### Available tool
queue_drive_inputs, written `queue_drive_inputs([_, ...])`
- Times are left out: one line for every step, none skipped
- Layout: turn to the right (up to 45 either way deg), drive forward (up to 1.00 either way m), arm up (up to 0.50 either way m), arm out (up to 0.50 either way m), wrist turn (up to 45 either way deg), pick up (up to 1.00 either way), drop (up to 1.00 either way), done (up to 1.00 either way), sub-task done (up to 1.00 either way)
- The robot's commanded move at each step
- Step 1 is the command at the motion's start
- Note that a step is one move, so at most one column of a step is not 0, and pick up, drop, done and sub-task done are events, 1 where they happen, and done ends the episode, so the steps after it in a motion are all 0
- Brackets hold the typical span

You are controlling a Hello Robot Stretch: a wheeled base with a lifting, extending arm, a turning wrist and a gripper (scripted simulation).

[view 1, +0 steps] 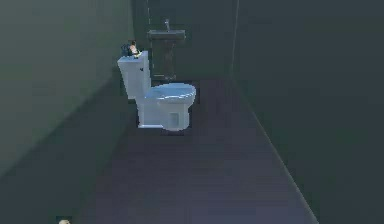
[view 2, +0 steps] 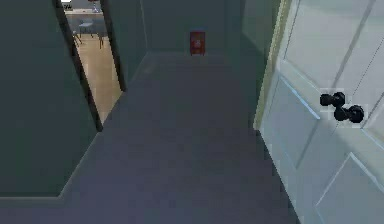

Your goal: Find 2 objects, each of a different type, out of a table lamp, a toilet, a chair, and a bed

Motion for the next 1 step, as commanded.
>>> queue_drive_inputs([6.0, 0.0, 0.0, 0.0, 0.0, 0.0, 0.0, 0.0, 0.0])
